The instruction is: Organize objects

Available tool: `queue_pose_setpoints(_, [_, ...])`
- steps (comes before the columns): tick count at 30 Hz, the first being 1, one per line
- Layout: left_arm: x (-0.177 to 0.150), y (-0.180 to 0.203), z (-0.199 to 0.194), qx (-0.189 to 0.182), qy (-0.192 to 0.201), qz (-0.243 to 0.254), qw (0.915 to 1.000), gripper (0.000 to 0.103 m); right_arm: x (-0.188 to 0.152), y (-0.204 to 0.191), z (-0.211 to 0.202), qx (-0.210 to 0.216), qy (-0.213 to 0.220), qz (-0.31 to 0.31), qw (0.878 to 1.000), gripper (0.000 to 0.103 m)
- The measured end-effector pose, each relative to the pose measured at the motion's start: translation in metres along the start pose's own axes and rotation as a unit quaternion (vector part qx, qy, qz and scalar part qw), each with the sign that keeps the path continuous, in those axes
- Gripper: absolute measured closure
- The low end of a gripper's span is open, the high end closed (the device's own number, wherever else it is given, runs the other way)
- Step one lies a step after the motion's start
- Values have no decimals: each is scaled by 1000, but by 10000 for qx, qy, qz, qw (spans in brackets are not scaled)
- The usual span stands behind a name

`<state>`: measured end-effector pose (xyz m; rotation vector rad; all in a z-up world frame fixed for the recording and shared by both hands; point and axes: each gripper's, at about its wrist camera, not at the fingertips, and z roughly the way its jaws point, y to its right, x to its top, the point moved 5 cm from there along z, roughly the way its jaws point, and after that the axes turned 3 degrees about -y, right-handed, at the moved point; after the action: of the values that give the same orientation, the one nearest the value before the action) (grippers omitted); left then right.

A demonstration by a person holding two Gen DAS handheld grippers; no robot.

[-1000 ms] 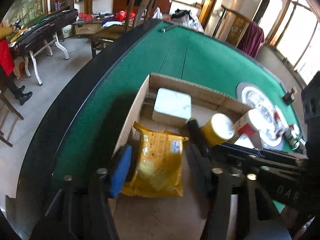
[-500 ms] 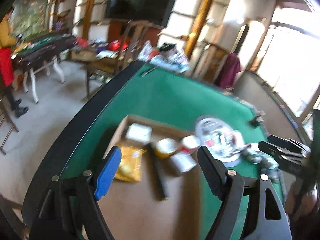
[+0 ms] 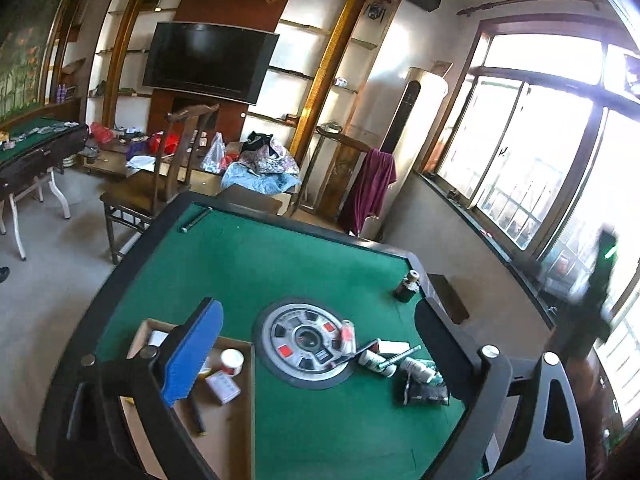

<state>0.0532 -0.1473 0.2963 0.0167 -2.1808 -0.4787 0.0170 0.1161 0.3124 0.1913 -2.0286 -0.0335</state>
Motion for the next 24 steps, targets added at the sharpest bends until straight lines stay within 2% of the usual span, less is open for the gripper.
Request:
queue_pose_setpoints(2, [-14, 4, 26, -157, -266, 10, 9995, 6, -40, 13, 30, 364, -742, 631, 9946, 0])
queue_pose_setpoints(3, [-25, 7, 40, -194, -414, 37, 9989, 6, -68, 20, 45, 471, -886, 1000, 9899, 0])
queue_pose_setpoints(5, [-43, 11, 70, -222, -772, 51, 9968, 6, -114, 33, 68, 483, -884, 1537, 9830, 0])
queue_pose_setpoints(8, [-68, 12, 119, -280, -1202, -95, 9923, 6, -164, 50, 101, 315, -1015, 1986, 9743, 0])
queue_pose_setpoints(12, [-98, 18, 180, -128, -1638, -95, 9864, 6, -215, 81, 137, -302, -1119, 2268, 9670, 0])
queue_pose_setpoints(15, [-119, 26, 223, 46, -1982, 137, 9801, 6, -238, 98, 152, -502, -1192, 2427, 9614, 0])
queue_pose_setpoints(19, [-123, 39, 280, 170, -2049, 322, 9781, 6, -263, 118, 155, -379, -1338, 2891, 9472, 0])
queue_pose_setpoints(24, [-134, 53, 356, 454, -2240, 617, 9716, 7, -265, 117, 151, -391, -1323, 2923, 9463, 0])
